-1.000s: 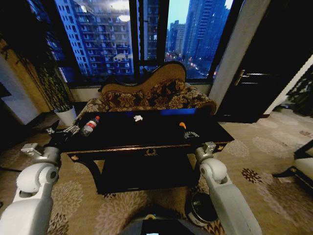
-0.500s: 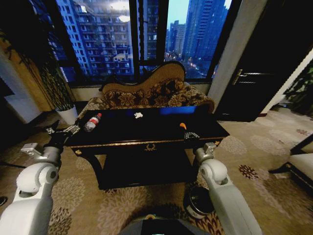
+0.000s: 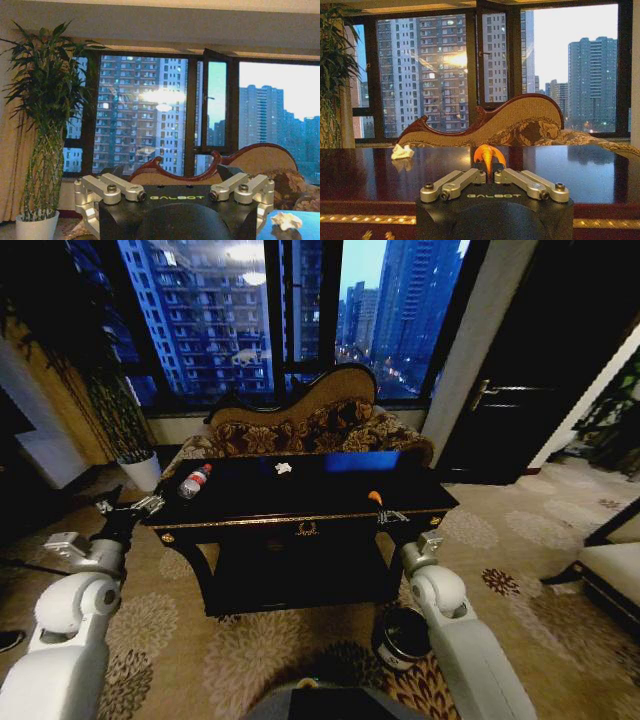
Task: Move to the front of the table and place the trash on the table into the trash bin.
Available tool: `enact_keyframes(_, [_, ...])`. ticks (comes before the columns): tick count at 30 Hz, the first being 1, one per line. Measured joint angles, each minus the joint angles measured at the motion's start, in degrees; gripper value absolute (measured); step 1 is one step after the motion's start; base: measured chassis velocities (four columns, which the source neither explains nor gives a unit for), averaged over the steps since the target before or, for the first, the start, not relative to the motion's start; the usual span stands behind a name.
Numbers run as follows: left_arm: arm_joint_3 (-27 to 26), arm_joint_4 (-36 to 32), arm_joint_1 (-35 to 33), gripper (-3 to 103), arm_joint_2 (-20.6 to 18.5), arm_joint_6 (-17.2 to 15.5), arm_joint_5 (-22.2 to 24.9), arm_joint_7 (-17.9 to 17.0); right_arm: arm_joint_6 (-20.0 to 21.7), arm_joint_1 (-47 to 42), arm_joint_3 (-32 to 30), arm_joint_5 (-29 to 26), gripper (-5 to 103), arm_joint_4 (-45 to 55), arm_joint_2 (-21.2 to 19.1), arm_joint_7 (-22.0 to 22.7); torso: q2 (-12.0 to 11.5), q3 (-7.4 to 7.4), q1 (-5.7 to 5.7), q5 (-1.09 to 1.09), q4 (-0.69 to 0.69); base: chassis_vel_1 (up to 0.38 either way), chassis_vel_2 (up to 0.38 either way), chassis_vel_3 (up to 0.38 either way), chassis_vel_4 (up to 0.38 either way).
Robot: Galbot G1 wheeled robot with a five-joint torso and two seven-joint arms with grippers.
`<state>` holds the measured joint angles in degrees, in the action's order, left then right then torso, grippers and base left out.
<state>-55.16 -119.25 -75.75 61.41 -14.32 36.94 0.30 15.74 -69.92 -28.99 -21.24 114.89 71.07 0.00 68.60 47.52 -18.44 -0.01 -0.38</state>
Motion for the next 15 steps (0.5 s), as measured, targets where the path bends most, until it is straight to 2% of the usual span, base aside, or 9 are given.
enact_keyframes(15, [0.13, -0.05, 0.08, 100, 0.11, -0.06, -0.05, 0.0, -0.69, 0.07, 0.72, 0.61, 3, -0.73, 0.24, 0.0, 0.02, -0.02, 0.06, -0.01, 0.01, 0.209, -0.222, -0.216, 0.215])
